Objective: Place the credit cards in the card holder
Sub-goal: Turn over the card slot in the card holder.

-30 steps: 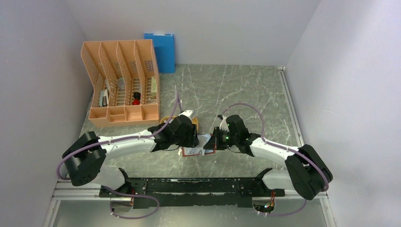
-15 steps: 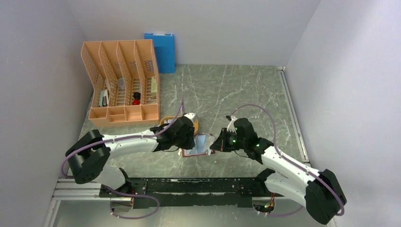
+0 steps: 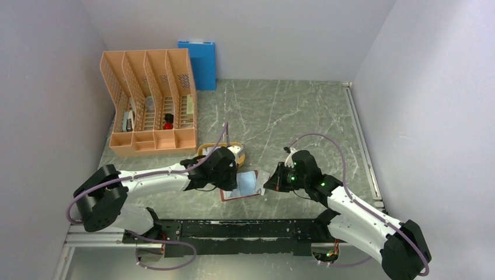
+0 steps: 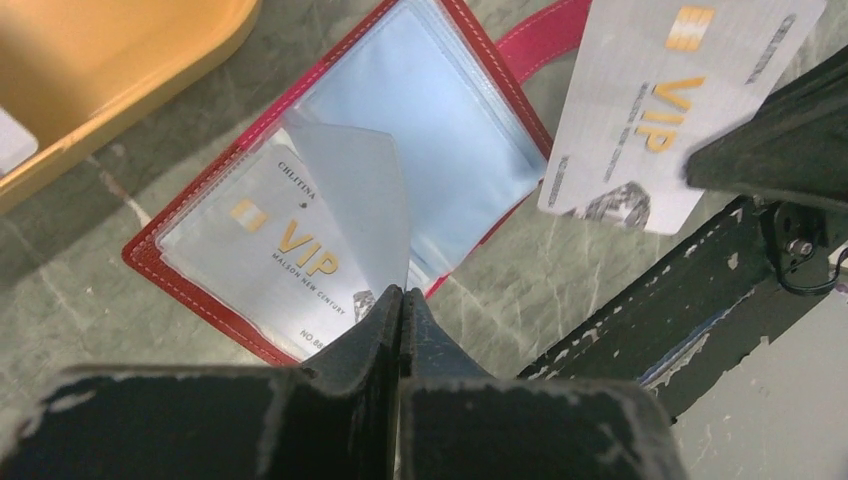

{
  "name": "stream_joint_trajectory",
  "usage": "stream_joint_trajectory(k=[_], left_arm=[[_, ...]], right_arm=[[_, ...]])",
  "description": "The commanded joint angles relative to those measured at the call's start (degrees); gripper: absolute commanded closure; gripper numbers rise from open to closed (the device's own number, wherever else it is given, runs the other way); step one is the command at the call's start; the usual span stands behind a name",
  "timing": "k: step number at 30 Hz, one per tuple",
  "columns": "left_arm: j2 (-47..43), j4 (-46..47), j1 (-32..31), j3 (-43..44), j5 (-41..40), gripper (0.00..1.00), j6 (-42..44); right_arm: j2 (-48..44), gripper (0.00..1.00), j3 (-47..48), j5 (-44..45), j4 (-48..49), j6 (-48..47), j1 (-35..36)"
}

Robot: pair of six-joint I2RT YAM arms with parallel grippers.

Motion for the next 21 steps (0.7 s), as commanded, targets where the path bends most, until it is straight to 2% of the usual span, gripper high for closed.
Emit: stream_joint_trajectory(k=[1,7,12,16,18,21], left_arm=[[-2.18,-5.85,-0.38,-1.11,-2.75,0.95,-0.48],[-4.62,-12.61,-0.42,-2.91,-13.59,0.95,-7.23],[-7.48,-14.61,-0.29,-5.48,-18.8,0.93,-10.89],[-7.88,-17.14,-0.23,-4.73,-22.38,0.79,-13.24],[-9.71,-17.2,-0.21,-4.7,-23.32,0.69,-13.79],[-13.32,-15.71,-0.2,-5.38,-23.5,0.6,-13.71]], right_arm=[[0.79,1.0,2.19,3.67,-0.68,-0.11,0.24],[6.93,1.0,5.73,7.19,3.97,1.01,0.22],[11.64,1.0,7.95,4.9,7.29,-0.6,0.24],[14.93,1.0,9.25,-2.52,10.51,-1.88,0.85],[16.55,1.0,10.36,-5.73,10.78,-3.1,2.11],[19.17,1.0,10.68,-9.77,13.12,-1.94,4.98]])
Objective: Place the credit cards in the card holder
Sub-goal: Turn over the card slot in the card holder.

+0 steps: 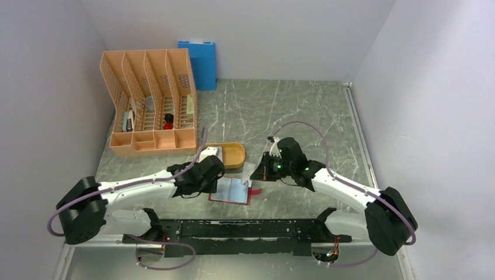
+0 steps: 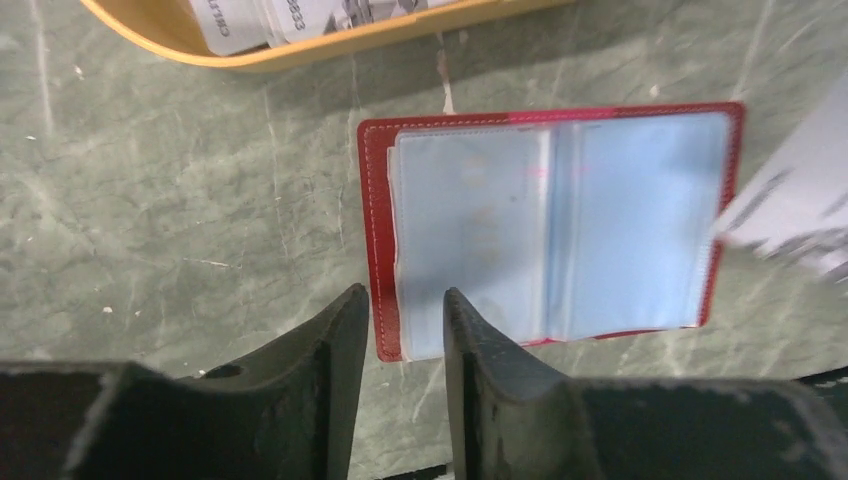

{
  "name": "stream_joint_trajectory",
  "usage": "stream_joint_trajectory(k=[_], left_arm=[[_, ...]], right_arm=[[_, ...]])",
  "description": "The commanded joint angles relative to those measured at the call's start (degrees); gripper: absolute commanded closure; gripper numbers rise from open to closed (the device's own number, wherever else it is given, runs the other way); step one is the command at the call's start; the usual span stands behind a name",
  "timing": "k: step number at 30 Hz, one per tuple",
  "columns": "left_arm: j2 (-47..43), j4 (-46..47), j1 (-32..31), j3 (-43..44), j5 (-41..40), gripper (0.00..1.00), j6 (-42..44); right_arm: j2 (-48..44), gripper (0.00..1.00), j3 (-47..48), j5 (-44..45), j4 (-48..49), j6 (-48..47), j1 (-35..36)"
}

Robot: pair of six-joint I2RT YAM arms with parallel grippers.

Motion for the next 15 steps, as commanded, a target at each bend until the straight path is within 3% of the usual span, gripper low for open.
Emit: stream_joint_trajectory(k=[1,5,15], left_arm=[[-5.82,0.19,-0.2,-0.53,-3.81,0.58,-1.68],[-7.99,0.23,-0.03,-1.53,-5.38,0.54,-2.57],[-7.87,4.94,4.39,-9.86,-2.5,0.61,-5.93]], right_arm=[[3.15,1.0,1.3,-8.49,6.29,0.68,3.8],[6.43,1.0,-1.41,-11.67,15.35,6.25,5.61],[16.37,1.0,-0.96,-17.05,18.6,9.01,6.0]])
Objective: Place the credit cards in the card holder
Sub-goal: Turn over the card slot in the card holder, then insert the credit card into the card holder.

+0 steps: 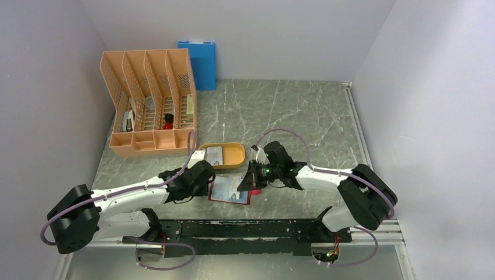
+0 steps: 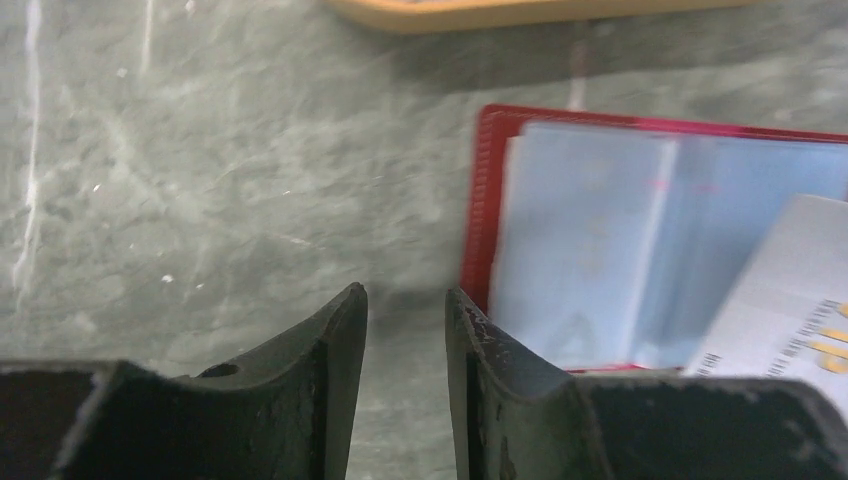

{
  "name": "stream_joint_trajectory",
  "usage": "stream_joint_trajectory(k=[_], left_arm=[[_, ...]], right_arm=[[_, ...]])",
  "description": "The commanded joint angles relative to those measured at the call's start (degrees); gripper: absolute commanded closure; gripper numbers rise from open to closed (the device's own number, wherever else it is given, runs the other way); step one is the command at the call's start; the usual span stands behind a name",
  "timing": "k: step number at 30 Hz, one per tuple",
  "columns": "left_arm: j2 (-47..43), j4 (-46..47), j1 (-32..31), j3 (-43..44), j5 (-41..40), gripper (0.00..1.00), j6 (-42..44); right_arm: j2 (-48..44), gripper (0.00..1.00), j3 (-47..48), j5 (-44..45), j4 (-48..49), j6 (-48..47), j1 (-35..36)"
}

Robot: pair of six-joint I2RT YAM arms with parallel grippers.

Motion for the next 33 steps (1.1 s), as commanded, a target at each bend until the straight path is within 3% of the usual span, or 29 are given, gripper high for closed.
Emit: stream_joint_trajectory(k=[1,15,33], left_arm=[[-0.94,4.66,2.57,-4.11,1.51,0.61,-2.0],[-0.7,9.85,3.97,-8.04,6.2,0.77,-1.41],[-1.23,11.57,4.0,-10.33,8.72,0.82,-0.75]], right_arm=[[2.55,1.0,-0.64,-3.64,3.63,2.53,0.28],[7.96,1.0,-5.14,-6.19,10.78,9.27,0.14],[15.33,1.0,-5.34,-6.73,20.22,13.4,-1.34]])
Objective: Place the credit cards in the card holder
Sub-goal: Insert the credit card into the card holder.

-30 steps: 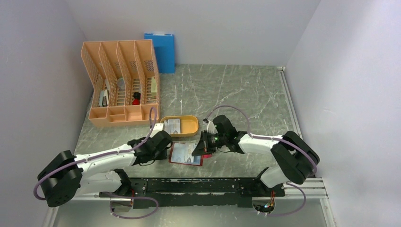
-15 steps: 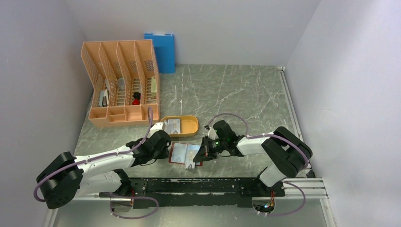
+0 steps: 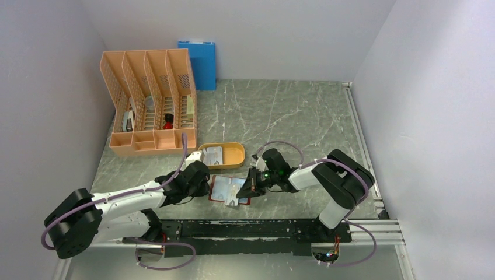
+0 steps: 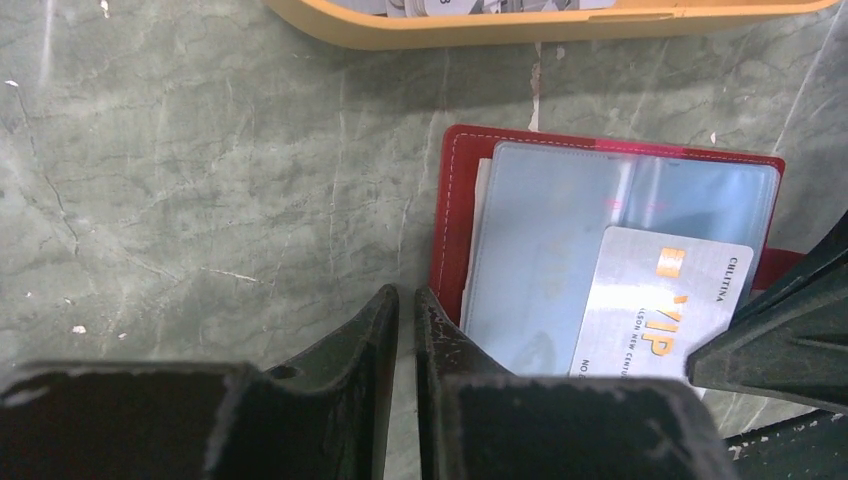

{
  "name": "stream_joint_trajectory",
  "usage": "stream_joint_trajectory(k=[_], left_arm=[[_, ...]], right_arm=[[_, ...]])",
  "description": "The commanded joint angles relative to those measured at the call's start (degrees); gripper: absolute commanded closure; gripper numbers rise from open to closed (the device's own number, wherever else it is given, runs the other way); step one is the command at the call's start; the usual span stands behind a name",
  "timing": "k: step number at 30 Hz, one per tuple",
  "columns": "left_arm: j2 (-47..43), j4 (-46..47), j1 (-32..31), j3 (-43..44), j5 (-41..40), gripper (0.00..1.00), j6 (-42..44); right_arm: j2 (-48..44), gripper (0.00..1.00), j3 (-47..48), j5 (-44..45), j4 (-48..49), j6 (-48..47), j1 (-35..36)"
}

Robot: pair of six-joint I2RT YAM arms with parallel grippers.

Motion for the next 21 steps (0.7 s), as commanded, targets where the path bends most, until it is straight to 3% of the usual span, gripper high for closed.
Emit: stream_joint_trajectory(k=[1,21], left_arm=[[0.52,-1.81,0.21,-1.87,2.5,0.83,0.29],[0.75,-1.46,0.18,-2.29,3.23,0.85,0.29]], right_arm=[[1.27,1.0,-0.49,-0.72,4.18,1.36,-0.65],[2.98,1.0,1.24,0.43,3.89,-0.62,-2.2]])
